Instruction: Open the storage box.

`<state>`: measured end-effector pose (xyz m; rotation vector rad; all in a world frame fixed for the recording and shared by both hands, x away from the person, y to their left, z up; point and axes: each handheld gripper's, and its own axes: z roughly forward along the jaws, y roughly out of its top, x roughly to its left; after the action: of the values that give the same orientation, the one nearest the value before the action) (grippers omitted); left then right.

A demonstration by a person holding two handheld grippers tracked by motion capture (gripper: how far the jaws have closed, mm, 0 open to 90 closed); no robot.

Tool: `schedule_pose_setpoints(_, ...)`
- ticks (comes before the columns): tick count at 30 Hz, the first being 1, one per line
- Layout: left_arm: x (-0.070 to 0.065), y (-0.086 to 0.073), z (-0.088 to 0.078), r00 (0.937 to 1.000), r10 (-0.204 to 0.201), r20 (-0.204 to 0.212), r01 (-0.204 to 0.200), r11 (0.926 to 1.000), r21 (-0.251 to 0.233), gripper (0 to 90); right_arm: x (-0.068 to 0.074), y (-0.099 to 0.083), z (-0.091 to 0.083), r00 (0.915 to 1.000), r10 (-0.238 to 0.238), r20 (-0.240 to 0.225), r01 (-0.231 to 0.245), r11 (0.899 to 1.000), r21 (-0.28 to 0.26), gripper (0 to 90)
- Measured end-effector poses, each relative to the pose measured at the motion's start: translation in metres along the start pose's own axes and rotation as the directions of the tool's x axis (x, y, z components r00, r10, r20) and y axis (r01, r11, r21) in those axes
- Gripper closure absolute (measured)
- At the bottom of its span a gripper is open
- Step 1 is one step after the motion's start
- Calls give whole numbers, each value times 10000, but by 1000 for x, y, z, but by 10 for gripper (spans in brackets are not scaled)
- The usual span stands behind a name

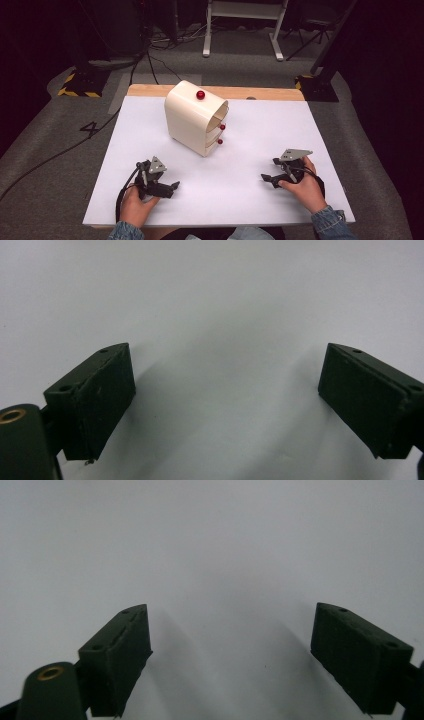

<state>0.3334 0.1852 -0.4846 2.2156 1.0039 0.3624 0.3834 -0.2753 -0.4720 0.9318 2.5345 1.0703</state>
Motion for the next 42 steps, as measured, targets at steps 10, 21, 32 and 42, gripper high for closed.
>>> schedule_pose_setpoints(10,0,0,0,10000,12,-18,-12,10000,-2,84,2,17,-29,9981,199,-584,-250,9959,-869,274)
schedule_pose_setpoints(21,0,0,0,10000,36,-23,-36,10000,-15,84,8,55,-34,9938,-816,-761,632,9737,-2187,274)
schedule_pose_setpoints(32,0,0,0,10000,31,-16,-31,10000,-19,84,13,85,-1,9898,-952,-1058,634,9606,-2704,326)
schedule_pose_setpoints(42,0,0,0,10000,34,-13,-34,10000,-20,84,19,108,43,9790,-1391,-1492,895,9502,-2986,480)
